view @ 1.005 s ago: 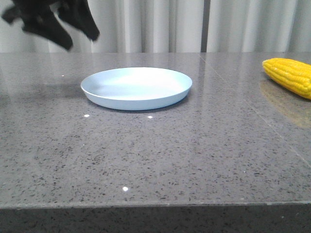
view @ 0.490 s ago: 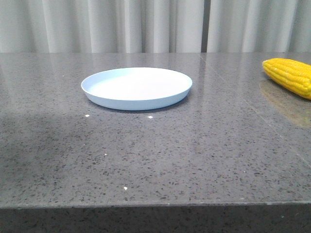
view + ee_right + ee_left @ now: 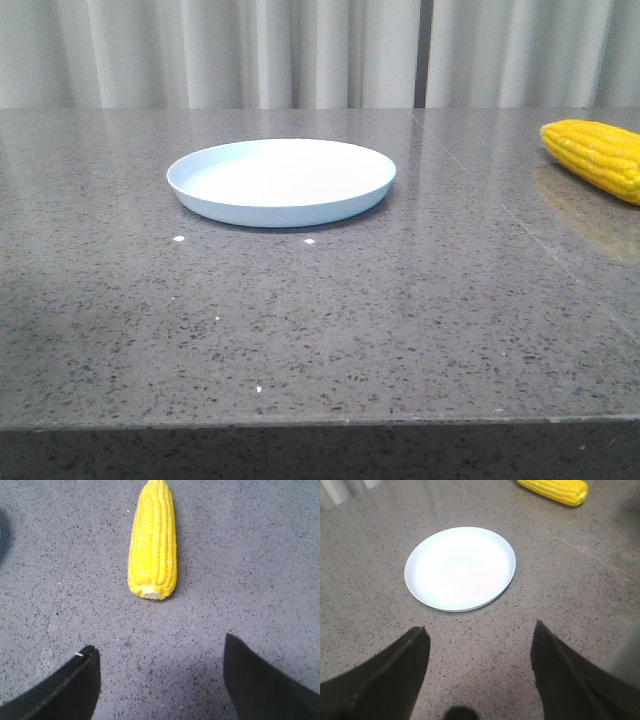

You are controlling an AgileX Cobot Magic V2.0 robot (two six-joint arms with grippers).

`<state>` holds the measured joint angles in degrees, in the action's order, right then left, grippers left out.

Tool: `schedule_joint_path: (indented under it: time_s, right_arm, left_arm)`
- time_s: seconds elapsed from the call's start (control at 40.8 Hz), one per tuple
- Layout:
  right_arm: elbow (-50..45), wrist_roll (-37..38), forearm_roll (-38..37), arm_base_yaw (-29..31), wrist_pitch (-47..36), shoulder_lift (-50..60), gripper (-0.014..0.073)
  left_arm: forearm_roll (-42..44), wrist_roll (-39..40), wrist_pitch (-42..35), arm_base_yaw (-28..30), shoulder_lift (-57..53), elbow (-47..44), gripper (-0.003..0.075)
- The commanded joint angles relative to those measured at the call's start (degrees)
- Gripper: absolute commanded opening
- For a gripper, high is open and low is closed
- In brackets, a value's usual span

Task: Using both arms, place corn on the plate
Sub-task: 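Lower the right gripper onto the yellow corn cob and close it, then lift the corn with the right gripper and carry it over the plate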

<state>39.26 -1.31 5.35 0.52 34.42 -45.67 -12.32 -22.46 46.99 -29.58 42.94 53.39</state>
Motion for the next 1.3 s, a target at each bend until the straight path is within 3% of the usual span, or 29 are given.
schedule_joint_path:
  time_s: [0.0,0.27,0.662,1.03,1.153,1.275]
  right_arm:
    - [5.2,-0.3,-0.2,-0.2,-1.6,-2.1,0.0542]
    - [20.1,-0.3,-0.2,-0.2,9.4,-16.7,0.0619]
    - [39.7,-0.3,0.2,-0.2,14.8,-39.9,0.0615]
    - [50.6,-0.4,0.2,-0.2,21.3,-56.2,0.0608]
    - [52.0,-0.4,0.2,-0.2,23.2,-58.7,0.0511]
    - [52.0,-0.4,0.4,-0.2,24.4,-59.1,0.0330]
  left_arm:
    - [-0.8,0.2,-3.6,-0.4,-0.2,1.3,0.0440]
    - [-0.8,0.2,-3.6,-0.4,-0.2,1.3,0.0440]
    - [-0.8,0.2,-3.6,-0.4,-0.2,1.3,0.0440]
    - [-0.8,0.2,-3.9,-0.4,-0.2,1.3,0.0440]
    - [-0.8,0.2,-3.9,-0.4,-0.2,1.3,0.0440]
    - [-0.8,0.2,-3.9,-0.4,-0.2,1.3,0.0440]
